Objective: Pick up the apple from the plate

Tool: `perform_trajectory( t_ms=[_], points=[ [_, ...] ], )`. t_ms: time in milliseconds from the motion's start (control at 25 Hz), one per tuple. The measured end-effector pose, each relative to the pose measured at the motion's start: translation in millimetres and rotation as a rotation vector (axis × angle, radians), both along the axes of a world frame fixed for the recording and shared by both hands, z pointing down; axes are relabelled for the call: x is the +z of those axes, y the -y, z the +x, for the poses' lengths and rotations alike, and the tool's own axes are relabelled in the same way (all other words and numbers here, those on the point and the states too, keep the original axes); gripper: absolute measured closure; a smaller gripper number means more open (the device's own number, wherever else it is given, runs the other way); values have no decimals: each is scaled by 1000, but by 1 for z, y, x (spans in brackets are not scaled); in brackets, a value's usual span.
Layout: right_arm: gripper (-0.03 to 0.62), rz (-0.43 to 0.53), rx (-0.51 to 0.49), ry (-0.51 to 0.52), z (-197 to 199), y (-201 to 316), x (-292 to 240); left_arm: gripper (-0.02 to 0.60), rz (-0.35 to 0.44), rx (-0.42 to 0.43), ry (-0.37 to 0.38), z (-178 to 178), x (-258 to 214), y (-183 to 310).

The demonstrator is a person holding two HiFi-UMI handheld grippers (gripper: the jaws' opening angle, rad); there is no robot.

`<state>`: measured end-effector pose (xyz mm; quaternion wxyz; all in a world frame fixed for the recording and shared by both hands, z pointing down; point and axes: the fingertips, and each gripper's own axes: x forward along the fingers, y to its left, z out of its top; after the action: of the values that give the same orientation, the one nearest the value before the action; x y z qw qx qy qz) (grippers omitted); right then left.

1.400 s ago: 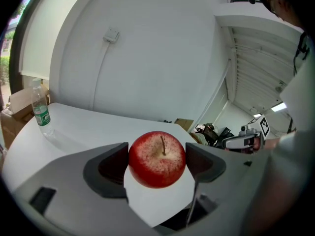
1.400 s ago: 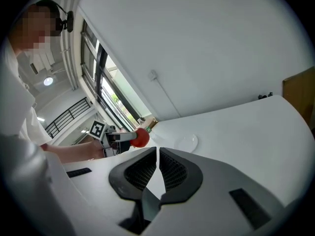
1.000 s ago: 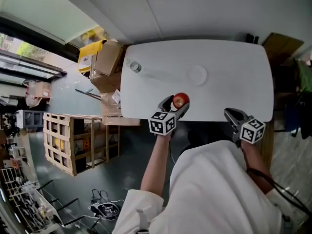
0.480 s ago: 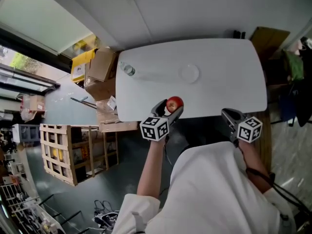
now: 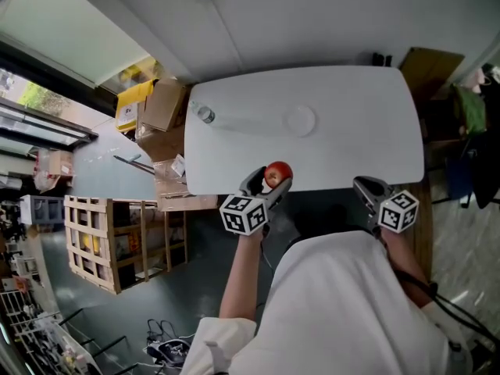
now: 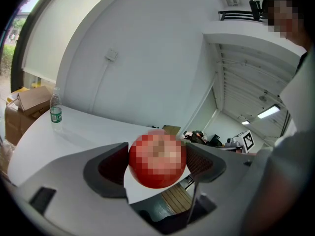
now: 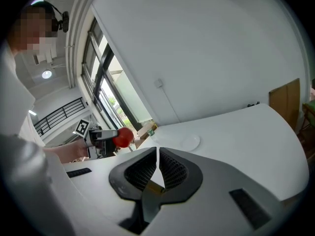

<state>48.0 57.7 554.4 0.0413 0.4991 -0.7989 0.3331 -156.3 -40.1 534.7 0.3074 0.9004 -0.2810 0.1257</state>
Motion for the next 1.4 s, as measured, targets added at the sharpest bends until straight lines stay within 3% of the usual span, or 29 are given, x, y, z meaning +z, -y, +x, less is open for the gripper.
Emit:
perform_trajectory(
  t_ms=[360,1400],
  points=[
    [553,24,-44,3,21,-2,-6,219,8,-41,-45,18,-12,-15],
    [553,41,-73,10,41,7,-12,219,1,-60,-63,37,-20,-17]
  ],
)
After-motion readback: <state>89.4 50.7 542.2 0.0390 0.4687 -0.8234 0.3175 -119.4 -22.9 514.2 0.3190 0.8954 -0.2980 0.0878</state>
